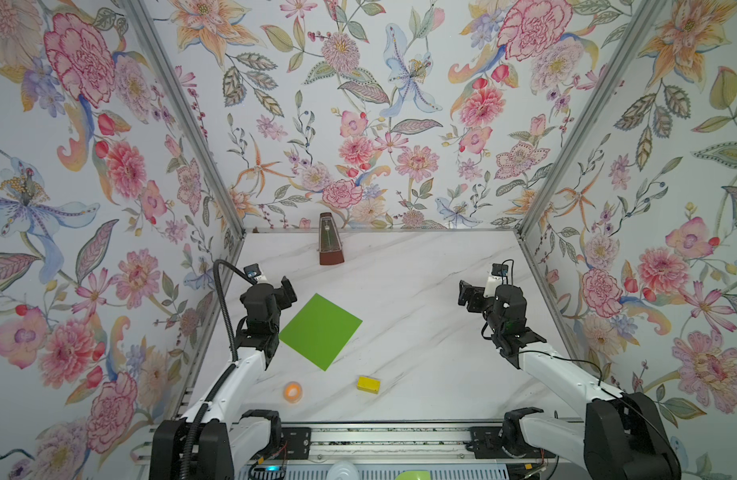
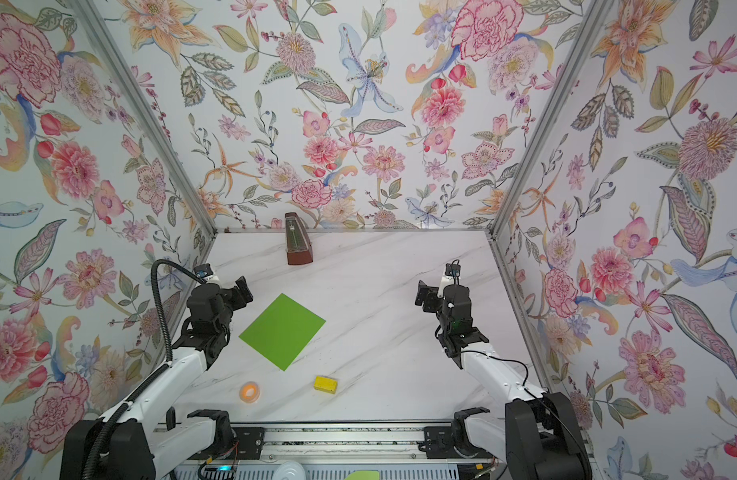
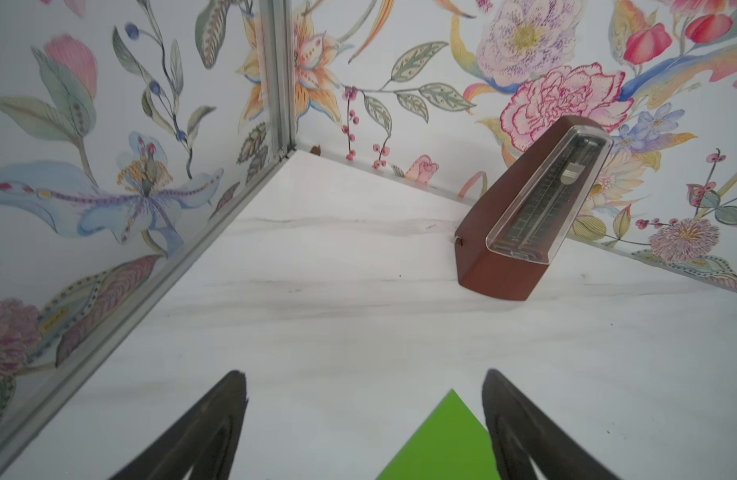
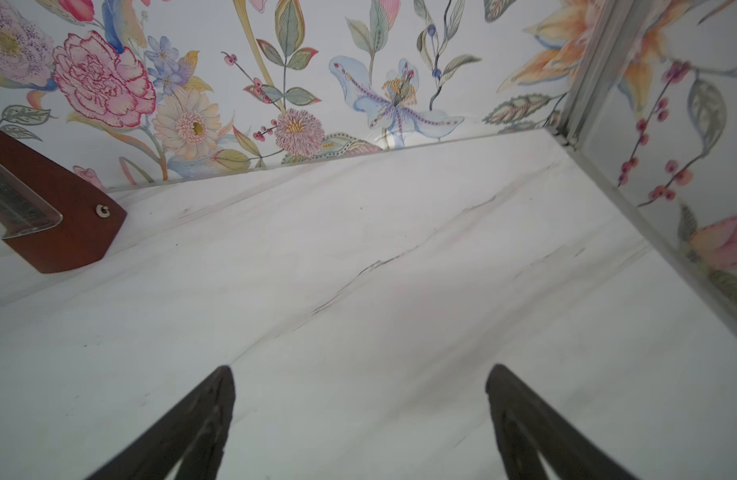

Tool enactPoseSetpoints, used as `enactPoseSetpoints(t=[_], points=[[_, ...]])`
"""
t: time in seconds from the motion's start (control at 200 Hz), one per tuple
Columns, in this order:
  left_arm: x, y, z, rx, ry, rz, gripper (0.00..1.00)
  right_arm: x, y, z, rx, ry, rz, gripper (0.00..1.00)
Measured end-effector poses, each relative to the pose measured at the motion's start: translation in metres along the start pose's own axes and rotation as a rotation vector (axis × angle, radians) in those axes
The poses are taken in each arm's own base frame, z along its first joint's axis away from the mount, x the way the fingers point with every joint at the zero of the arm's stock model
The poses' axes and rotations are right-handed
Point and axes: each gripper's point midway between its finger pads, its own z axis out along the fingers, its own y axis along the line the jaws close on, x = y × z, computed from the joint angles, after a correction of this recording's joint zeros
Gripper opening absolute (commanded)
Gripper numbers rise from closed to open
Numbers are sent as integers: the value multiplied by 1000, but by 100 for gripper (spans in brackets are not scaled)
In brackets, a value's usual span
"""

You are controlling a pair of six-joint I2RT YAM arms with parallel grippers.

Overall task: Fold a paper plane with a square sheet of paper (fold left side to right side)
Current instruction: 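Move the left gripper to the sheet edge while the right gripper reaches across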

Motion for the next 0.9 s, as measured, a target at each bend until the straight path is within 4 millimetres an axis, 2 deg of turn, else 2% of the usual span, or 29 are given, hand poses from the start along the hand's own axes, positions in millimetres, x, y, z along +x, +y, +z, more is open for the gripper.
enactPoseSetpoints(t=[0.105,0.17,0.315,0.45,0.601,0.691,0.781,0.901], points=[[33,-5,-2,33,145,-61,86,16,16,-2,-29,80,80,91],[51,-15,-3,72,220,-90,86,27,29,-5,-58,124,115,91],[93,-32,-1,117,375,-80,87,55,60,-9,-126,223,120,90],[127,-31,6,99,505,-56,89,62,78,-6,-161,265,98,90],[148,-31,12,89,589,-37,87,60,93,-7,-203,267,83,90],[157,-39,17,114,632,-29,88,64,98,-8,-222,280,72,90],[164,-54,23,151,670,-1,87,70,101,-8,-236,304,67,90],[171,-83,33,220,710,60,87,72,105,-10,-256,328,68,89]])
